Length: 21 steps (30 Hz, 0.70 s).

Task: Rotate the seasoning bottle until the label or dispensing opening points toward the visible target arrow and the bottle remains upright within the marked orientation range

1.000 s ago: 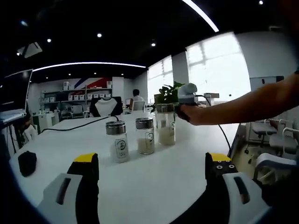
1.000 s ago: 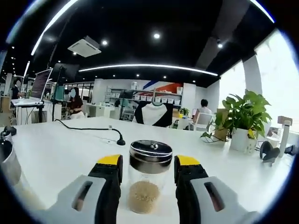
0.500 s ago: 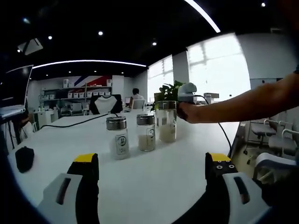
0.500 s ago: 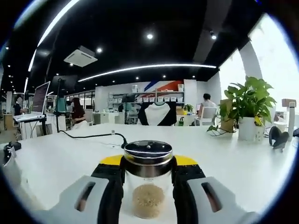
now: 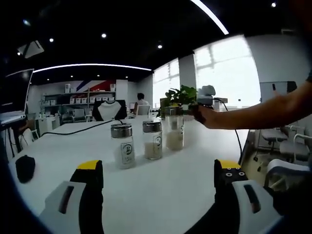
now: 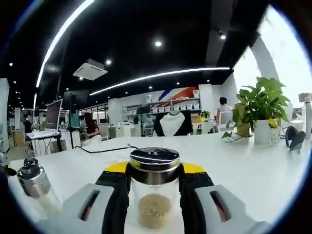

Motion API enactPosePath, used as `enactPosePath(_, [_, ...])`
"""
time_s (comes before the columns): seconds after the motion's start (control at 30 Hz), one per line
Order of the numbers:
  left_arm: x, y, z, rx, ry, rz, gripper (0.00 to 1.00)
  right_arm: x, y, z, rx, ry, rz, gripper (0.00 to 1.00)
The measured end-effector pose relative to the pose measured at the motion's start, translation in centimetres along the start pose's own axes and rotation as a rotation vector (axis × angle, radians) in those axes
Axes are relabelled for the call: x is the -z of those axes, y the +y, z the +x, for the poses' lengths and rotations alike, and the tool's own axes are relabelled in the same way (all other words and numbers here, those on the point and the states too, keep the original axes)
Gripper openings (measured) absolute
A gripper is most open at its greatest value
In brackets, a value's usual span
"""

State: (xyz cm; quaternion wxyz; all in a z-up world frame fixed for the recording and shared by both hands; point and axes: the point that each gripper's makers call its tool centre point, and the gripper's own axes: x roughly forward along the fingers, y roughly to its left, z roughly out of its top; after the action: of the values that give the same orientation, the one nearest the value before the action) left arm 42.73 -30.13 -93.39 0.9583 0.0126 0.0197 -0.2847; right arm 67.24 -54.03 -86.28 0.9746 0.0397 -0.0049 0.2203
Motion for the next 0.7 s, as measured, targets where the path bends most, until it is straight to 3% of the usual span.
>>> enactPosePath(0.33, [-0.2,-1.5,0.9,0.033,0.009,0.030,0.99,-1.5,2.2,-2.9,-0.033,0.034,-0.125,0.37])
enactPosePath(0.43, [-0.3,-1.9,1.0,0.035,0.005,0.031,0.99,-2.5,3.3,-4.7,-0.062,-0.010,-0.127,0.37])
enactPosePath(0.7, [-0.3,-2.7,1.3,0.048,0.002,0.028,0.99,-3.7,5.2,-8.2,-0.092,-0.050,-0.119,0.37])
